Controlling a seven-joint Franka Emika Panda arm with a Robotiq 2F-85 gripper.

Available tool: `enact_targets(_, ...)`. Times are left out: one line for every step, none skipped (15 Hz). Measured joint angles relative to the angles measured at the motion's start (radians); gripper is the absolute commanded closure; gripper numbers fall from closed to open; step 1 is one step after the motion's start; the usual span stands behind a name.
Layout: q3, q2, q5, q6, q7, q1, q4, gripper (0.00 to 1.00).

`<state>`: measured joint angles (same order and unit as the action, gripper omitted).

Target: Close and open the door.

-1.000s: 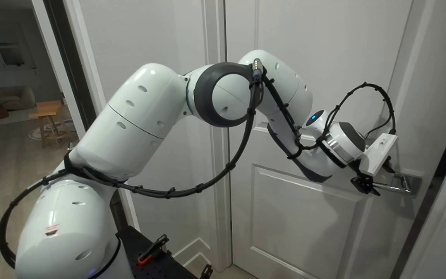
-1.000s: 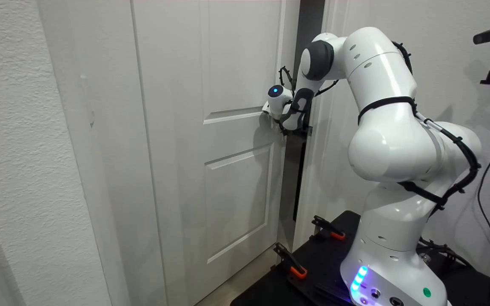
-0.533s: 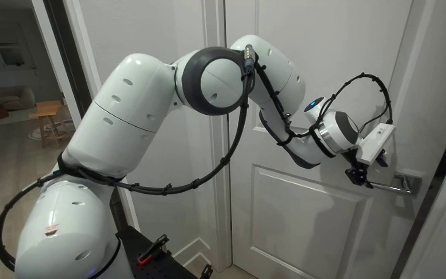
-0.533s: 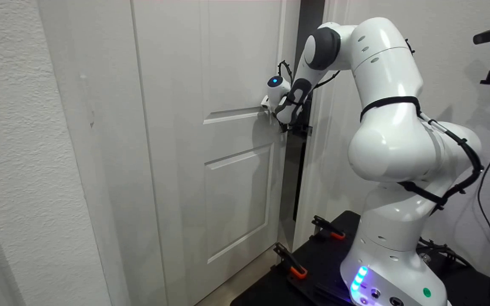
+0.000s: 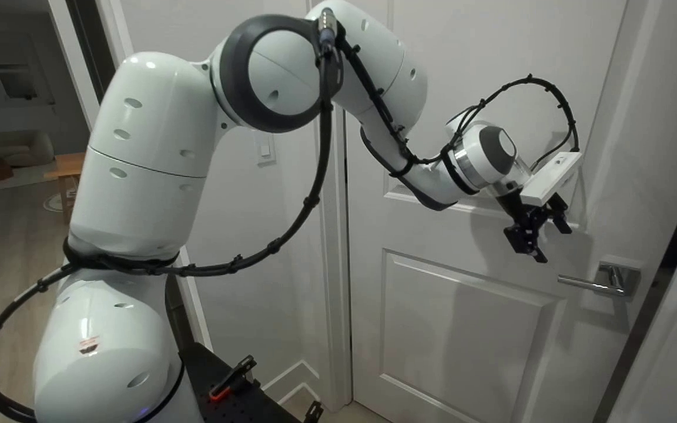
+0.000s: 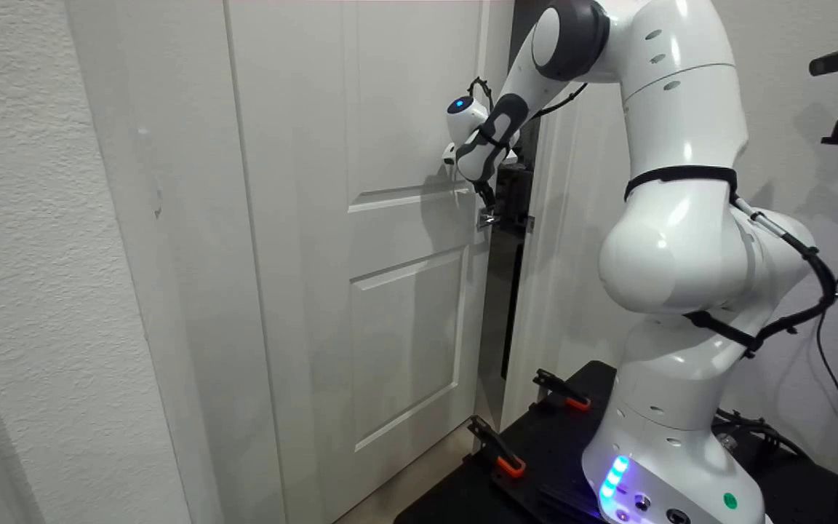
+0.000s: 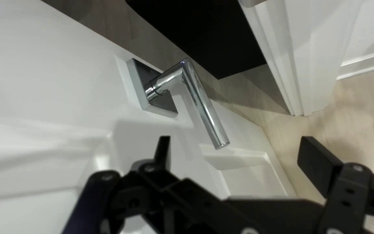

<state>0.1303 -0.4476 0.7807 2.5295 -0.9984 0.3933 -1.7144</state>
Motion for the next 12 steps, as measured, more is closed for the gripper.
enact_targets(0.000, 0.030, -0.019, -0.042, -0.021, -0.011, -0.016, 0.00)
enact_targets(0.000, 0.060, -0.038, -0.083, -0.043, -0.022, -0.031, 0.00)
enact_targets(0.000, 0.089, -0.058, -0.121, -0.065, -0.032, -0.046, 0.00)
enact_targets(0.000, 0.118, -0.077, -0.157, -0.085, -0.042, -0.062, 0.00)
enact_targets(0.000, 0.147, -0.094, -0.191, -0.104, -0.051, -0.076, 0.00)
enact_targets(0.000, 0.174, -0.109, -0.223, -0.121, -0.060, -0.091, 0.00)
enact_targets(0.000, 0.201, -0.122, -0.254, -0.136, -0.068, -0.104, 0.00)
enact_targets(0.001, 0.226, -0.134, -0.283, -0.148, -0.076, -0.116, 0.00)
enact_targets(0.001, 0.249, -0.144, -0.309, -0.159, -0.083, -0.126, 0.00)
enact_targets(0.002, 0.272, -0.153, -0.335, -0.169, -0.090, -0.137, 0.00)
enact_targets(0.002, 0.292, -0.166, -0.361, -0.182, -0.096, -0.146, 0.00)
enact_targets(0.002, 0.310, -0.181, -0.385, -0.199, -0.102, -0.153, 0.00)
